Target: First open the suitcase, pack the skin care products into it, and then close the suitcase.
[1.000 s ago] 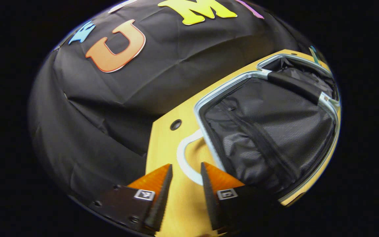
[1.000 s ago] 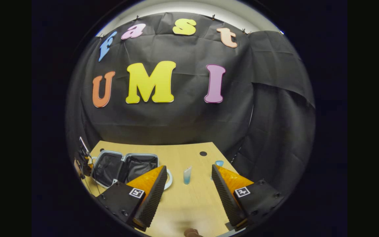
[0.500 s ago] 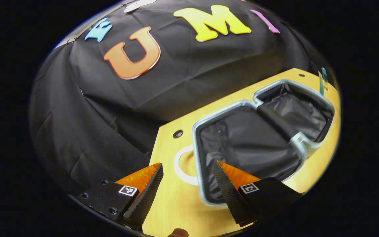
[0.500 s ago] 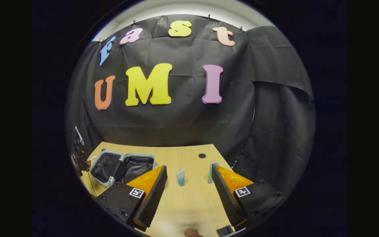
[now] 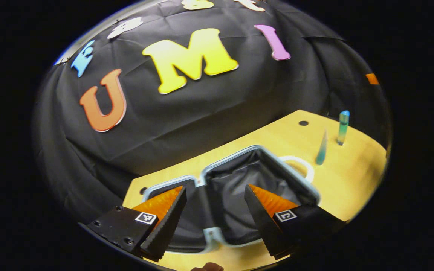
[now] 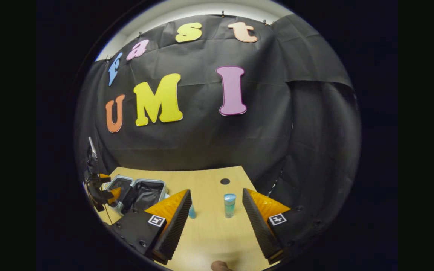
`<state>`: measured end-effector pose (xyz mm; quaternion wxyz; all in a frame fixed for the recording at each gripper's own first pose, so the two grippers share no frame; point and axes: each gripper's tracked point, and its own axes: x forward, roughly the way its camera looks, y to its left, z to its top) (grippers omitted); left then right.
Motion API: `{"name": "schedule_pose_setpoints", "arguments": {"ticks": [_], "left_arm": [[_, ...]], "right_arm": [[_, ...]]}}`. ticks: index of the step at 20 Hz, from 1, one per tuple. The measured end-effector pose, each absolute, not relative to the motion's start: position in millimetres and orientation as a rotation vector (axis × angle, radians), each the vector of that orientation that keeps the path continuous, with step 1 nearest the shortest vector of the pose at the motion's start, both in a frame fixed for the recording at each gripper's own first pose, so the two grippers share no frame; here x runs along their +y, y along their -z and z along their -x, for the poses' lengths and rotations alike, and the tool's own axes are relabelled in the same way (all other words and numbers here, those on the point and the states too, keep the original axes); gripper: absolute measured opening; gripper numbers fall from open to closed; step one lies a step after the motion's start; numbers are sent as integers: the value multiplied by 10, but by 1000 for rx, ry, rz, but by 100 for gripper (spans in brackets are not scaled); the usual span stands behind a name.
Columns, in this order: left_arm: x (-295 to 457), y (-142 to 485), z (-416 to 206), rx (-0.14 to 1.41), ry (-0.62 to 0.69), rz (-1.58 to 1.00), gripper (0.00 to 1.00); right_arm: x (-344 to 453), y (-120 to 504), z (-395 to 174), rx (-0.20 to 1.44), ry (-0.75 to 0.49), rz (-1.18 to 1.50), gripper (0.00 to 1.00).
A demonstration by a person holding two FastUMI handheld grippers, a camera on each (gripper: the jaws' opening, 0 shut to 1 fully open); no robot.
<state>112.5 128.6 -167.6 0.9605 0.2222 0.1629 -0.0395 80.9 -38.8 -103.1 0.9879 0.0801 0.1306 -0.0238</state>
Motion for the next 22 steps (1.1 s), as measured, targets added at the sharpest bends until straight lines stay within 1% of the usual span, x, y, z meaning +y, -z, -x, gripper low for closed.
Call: {"name": "schedule_pose_setpoints", "arguments": {"ticks": [3,6,13,15,17,18,19,21,22], "left_arm": [[588,1804,-1210,334,176,-469,98],[42,2030,-1219,359,237,-458,97],[-897,2682,-1340,450,300,-308,98],[-1042,2853,-1453,469,286,-251,97],[-1111,3031,-1596,494,254,-209,95],[-1158,3107,-1671,500,248,-189,92],[-1195,3185,-1729,509,245,-175,92],[-1199,3315,-1851,523,220,-166,89],[-1202,3361,-1899,529,208,-165,84]], "right_arm": [[-638,1136,-883,262,26,-123,80],[-844,1302,-903,288,5,-92,81],[-1091,1706,-885,356,-46,-28,81],[-1154,1828,-868,379,-56,-10,81],[-1233,1949,-865,408,-54,6,81],[-1267,2005,-872,420,-51,10,81],[-1289,2061,-874,431,-49,14,81],[-1301,2164,-899,451,-50,17,81],[-1303,2209,-909,461,-50,18,81]]}}
